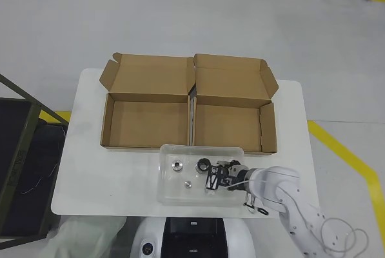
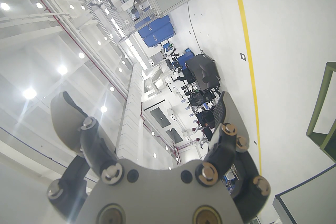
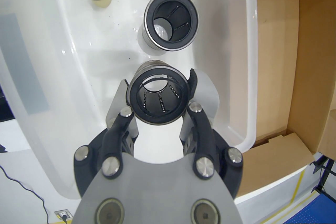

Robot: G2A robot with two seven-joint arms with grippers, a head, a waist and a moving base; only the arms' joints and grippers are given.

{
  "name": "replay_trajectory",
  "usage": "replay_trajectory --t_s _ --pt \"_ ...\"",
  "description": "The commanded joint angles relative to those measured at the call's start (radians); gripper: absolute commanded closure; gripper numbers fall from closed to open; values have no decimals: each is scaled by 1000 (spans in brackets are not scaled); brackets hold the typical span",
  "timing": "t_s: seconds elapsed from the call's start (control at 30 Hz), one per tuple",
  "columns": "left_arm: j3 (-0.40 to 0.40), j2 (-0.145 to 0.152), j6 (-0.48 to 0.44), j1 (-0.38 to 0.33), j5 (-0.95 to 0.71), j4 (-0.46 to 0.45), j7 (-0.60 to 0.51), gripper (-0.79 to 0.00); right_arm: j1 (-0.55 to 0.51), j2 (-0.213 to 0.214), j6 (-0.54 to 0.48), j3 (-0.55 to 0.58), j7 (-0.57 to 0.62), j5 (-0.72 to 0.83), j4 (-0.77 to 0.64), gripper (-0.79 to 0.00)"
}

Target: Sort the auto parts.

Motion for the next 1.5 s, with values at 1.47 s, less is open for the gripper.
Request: replay_trajectory --t_s 1.47 --pt "0 0 0 0 0 0 0 -785 57 38 116 167 -566 29 -180 0"
